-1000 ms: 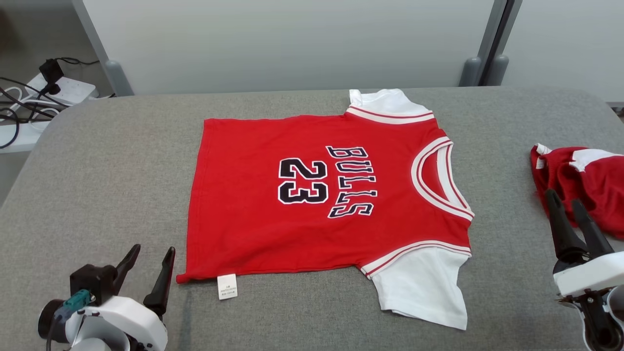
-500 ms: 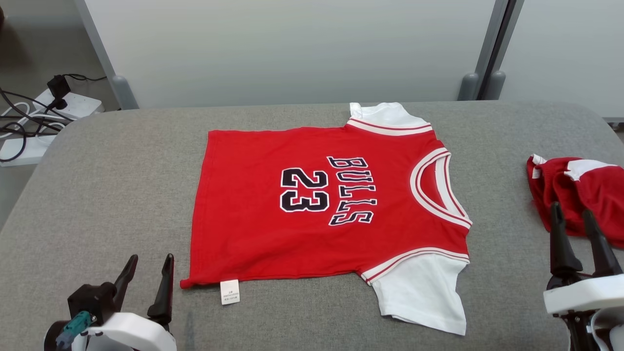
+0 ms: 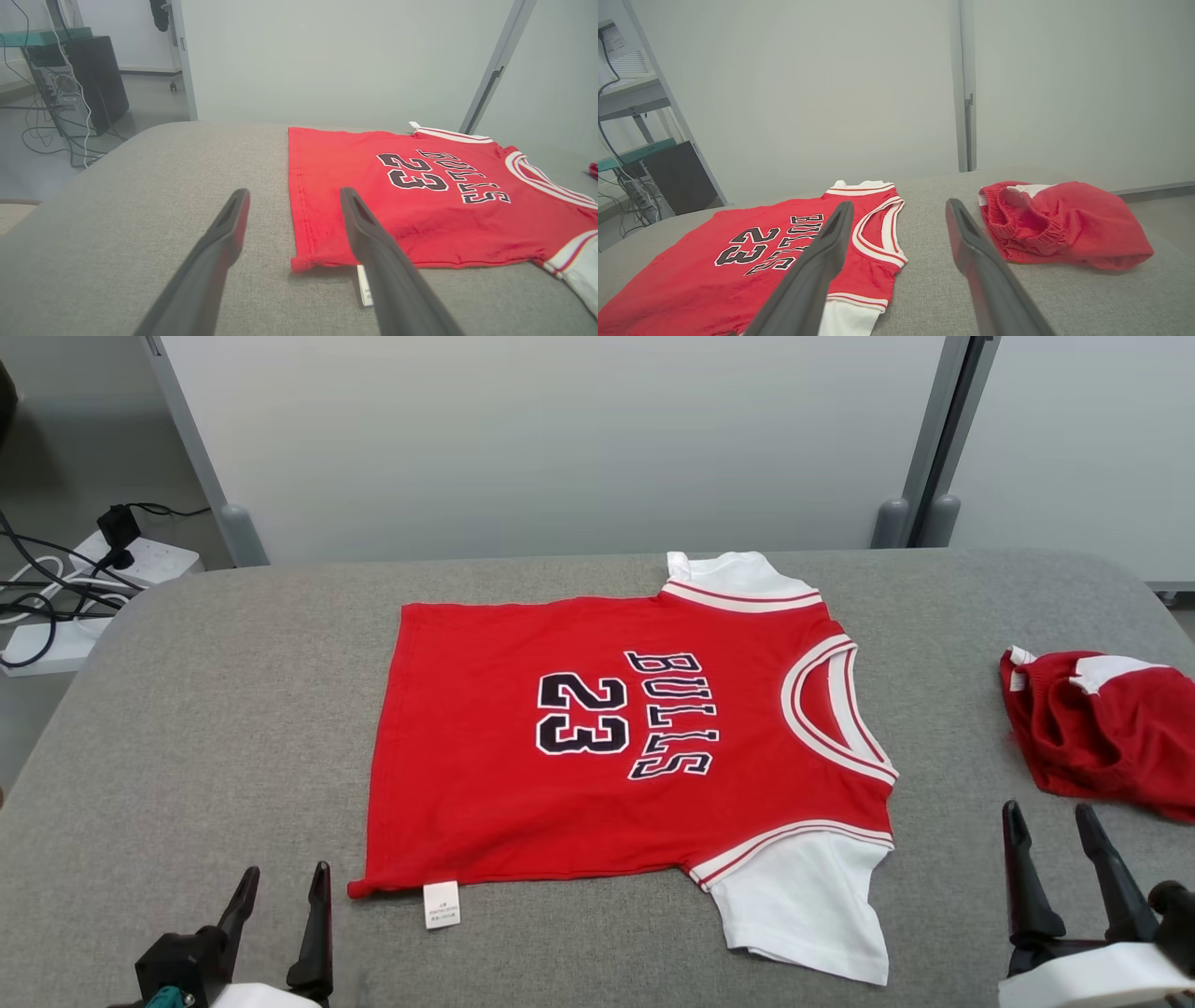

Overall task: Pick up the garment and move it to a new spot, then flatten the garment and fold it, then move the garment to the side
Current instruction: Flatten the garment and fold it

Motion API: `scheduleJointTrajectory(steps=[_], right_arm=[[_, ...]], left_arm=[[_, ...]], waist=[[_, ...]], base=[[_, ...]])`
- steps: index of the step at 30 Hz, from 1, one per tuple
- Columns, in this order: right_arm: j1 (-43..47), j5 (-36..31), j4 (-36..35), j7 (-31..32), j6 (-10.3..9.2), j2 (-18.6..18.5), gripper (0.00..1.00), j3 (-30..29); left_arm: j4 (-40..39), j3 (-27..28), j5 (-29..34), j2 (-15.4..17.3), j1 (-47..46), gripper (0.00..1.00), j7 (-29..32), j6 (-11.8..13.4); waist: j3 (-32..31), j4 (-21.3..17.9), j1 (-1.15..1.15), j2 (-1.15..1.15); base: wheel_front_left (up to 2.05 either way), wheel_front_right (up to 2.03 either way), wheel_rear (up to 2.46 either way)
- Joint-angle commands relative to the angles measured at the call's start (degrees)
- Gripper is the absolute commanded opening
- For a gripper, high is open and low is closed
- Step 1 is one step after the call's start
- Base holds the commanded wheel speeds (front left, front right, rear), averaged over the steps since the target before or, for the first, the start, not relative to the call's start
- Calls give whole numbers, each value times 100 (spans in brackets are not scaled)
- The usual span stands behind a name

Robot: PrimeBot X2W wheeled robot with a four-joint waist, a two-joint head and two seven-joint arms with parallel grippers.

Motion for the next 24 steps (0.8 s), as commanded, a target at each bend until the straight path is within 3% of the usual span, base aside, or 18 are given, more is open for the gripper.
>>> scheduleJointTrajectory(steps=[1, 9, 24], right_arm=[[-45, -137, -208, -81, 26, -32, 100, 89], [243, -786, -581, -81, 26, 171, 100, 46], [375, -1300, -597, -82, 26, 301, 100, 55]], left_arm=[[-156, 248, 83, 34, -93, 100, -35, 3], [-242, 362, 505, -171, 80, 100, -35, 65], [-366, 391, 831, -261, 157, 100, -35, 156]], waist=[[-22, 3, 0, 0], [-72, 5, 0, 0], [-58, -1, 0, 0]], base=[[0, 0, 0], [0, 0, 0], [0, 0, 0]])
